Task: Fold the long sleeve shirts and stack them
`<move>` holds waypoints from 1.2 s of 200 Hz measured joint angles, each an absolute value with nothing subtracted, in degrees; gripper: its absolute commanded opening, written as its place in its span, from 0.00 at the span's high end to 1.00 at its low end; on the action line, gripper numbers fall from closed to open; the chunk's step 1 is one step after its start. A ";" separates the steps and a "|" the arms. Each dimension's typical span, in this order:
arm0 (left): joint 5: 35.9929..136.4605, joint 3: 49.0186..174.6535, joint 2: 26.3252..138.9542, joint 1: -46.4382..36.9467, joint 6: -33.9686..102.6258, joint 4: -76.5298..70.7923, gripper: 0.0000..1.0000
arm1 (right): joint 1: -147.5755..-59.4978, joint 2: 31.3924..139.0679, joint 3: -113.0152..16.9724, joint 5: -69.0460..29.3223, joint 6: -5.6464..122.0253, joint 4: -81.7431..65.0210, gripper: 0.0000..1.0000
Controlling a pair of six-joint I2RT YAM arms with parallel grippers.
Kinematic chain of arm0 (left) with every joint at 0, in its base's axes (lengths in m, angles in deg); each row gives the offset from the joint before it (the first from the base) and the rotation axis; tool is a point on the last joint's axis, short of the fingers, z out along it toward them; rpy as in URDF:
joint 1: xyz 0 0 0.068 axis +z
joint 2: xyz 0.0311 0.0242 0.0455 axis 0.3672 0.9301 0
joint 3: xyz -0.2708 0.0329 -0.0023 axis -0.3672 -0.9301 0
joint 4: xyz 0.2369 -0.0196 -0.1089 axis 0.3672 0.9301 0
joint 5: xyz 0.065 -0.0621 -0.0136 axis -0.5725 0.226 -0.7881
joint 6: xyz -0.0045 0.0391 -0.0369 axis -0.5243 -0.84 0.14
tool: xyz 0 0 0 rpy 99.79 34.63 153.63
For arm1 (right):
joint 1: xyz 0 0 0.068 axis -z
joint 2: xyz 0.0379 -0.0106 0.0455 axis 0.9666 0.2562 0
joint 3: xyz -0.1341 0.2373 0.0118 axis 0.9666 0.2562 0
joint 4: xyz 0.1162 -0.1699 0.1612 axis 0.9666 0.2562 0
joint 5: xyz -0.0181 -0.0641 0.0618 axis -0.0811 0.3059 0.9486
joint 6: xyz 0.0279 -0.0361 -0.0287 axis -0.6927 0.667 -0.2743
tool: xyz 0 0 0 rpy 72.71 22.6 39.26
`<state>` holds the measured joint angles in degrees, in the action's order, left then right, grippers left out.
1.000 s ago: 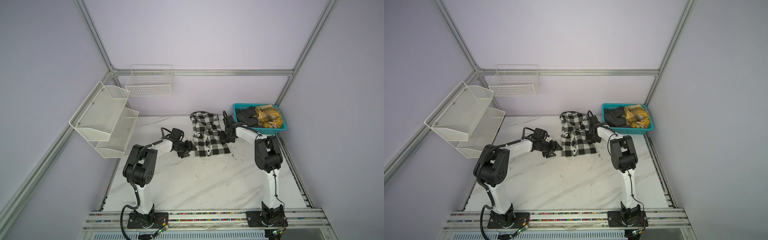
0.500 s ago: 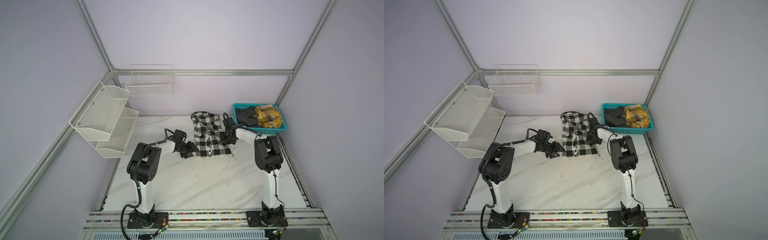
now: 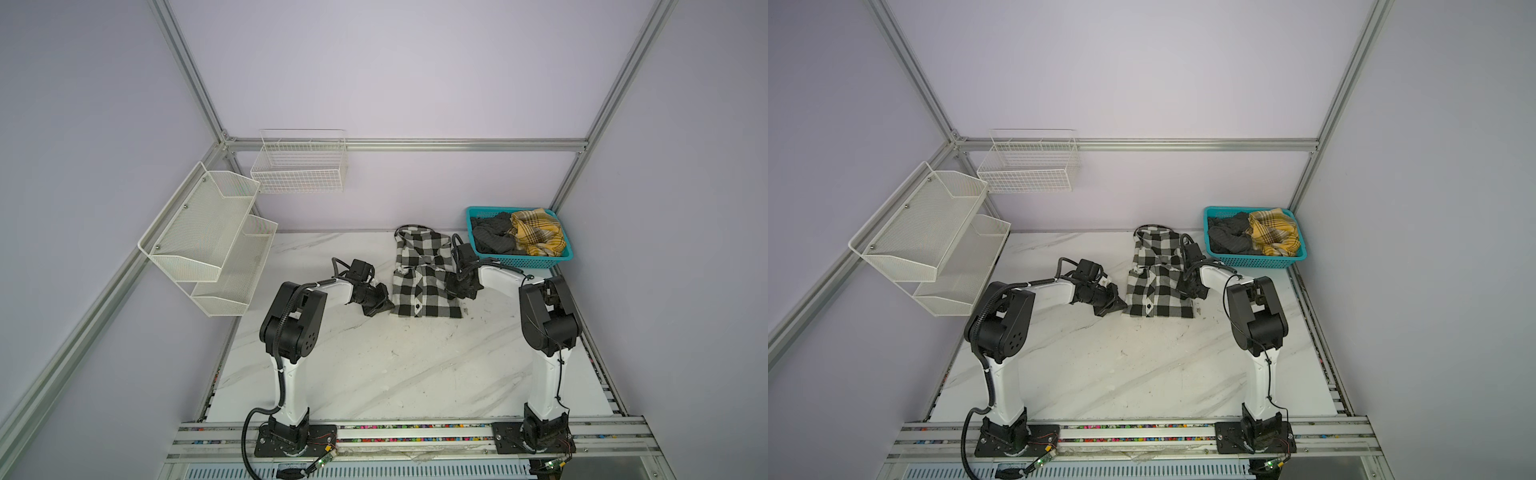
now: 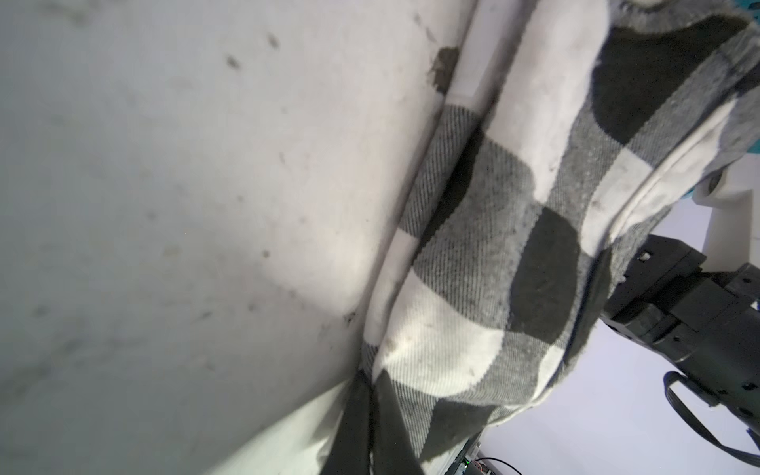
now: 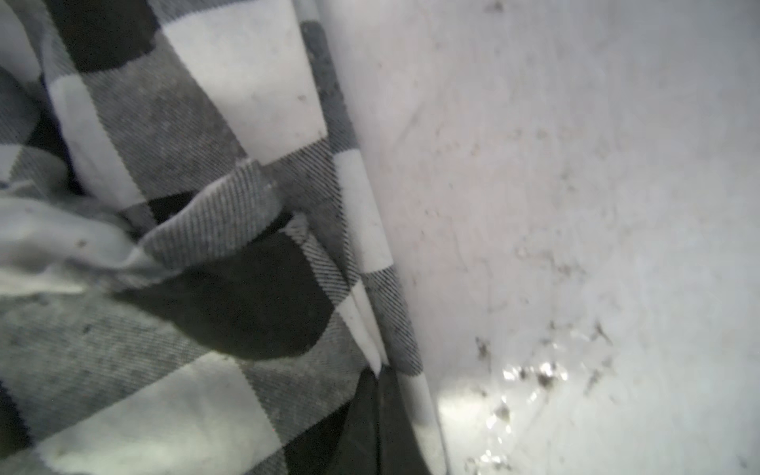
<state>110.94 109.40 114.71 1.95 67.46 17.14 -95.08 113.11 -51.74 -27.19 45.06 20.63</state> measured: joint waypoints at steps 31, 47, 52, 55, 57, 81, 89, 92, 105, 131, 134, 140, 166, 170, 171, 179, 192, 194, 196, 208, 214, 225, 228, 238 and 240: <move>109.17 100.76 104.35 1.71 66.50 18.80 1.00 | -97.13 106.88 -44.11 -26.34 44.43 21.22 1.00; 107.90 94.45 96.35 1.07 66.12 20.18 1.00 | -98.42 101.85 -39.39 -26.12 43.97 21.90 1.00; 107.29 92.35 93.75 0.75 66.21 20.73 1.00 | -98.81 99.97 -37.90 -26.06 43.84 22.18 1.00; 107.03 91.14 92.35 0.53 66.17 20.86 1.00 | -99.03 98.97 -37.03 -26.06 43.77 22.29 1.00; 106.85 90.55 91.63 0.42 66.19 21.12 1.00 | -99.16 98.13 -36.46 -25.99 43.73 22.51 1.00; 104.30 82.75 82.34 -3.69 67.81 22.67 0.95 | -99.36 89.26 -31.74 -26.21 43.70 24.96 0.74; 103.53 81.18 80.77 -5.55 68.55 22.96 0.77 | -99.27 87.12 -30.84 -26.17 44.19 25.59 0.55; 103.25 80.74 80.37 -6.23 68.92 23.13 0.73 | -99.25 86.38 -30.60 -26.12 44.54 25.90 0.48; 102.26 79.52 79.83 -8.87 70.58 23.50 0.63 | -99.21 84.96 -30.47 -26.17 45.80 27.21 0.37; 99.23 78.60 78.19 -10.36 73.27 24.90 0.54 | -99.21 84.06 -31.37 -26.19 49.13 30.14 0.34; 98.72 78.60 77.53 -10.36 73.29 25.30 0.52 | -99.21 83.88 -31.74 -26.12 49.45 30.66 0.34; 97.61 78.60 76.05 -10.36 73.73 26.10 0.51 | -99.21 83.56 -32.33 -25.95 49.96 31.25 0.37; 94.57 78.60 69.01 -10.36 75.41 28.95 0.47 | -99.45 81.11 -34.27 -23.98 52.12 31.78 0.59; 94.35 78.60 68.22 -10.36 75.57 29.23 0.47 | -99.69 80.69 -34.27 -23.78 52.32 31.60 0.62; 94.29 78.60 68.09 -10.36 75.63 29.30 0.47 | -99.73 80.61 -34.27 -23.70 52.27 31.60 0.63; 93.91 78.60 66.84 -10.36 75.89 29.78 0.47 | -100.34 80.32 -34.30 -23.22 52.21 31.38 0.68; 93.35 78.60 65.71 -10.36 76.38 30.02 0.47 | -101.68 80.87 -34.38 -22.49 52.69 30.53 0.73; 93.26 78.60 65.66 -10.36 76.55 29.97 0.47 | -101.79 81.11 -34.41 -22.41 52.80 30.38 0.74; 93.17 78.60 65.64 -10.36 76.55 29.95 0.47 | -101.94 81.35 -34.45 -22.38 52.86 30.25 0.74; 92.65 78.69 66.23 -10.36 76.66 29.71 0.47 | -102.68 83.32 -34.71 -21.97 52.80 28.78 0.76; 92.34 78.84 66.95 -10.33 76.55 29.60 0.47 | -102.90 84.56 -34.89 -21.49 52.82 27.89 0.77; 91.51 79.78 69.42 -10.18 76.09 30.13 0.48 | -102.94 87.05 -35.43 -20.72 52.64 26.29 0.81; 91.36 80.06 70.10 -10.12 75.98 30.19 0.49 | -102.92 87.80 -35.59 -20.40 52.56 25.68 0.81; 90.68 82.03 73.62 -9.50 75.26 31.07 0.52 | -103.14 90.33 -36.15 -19.50 52.21 23.78 0.84; 90.51 82.49 74.41 -9.33 75.19 31.07 0.52 | -103.16 90.75 -36.29 -19.46 52.14 23.52 0.84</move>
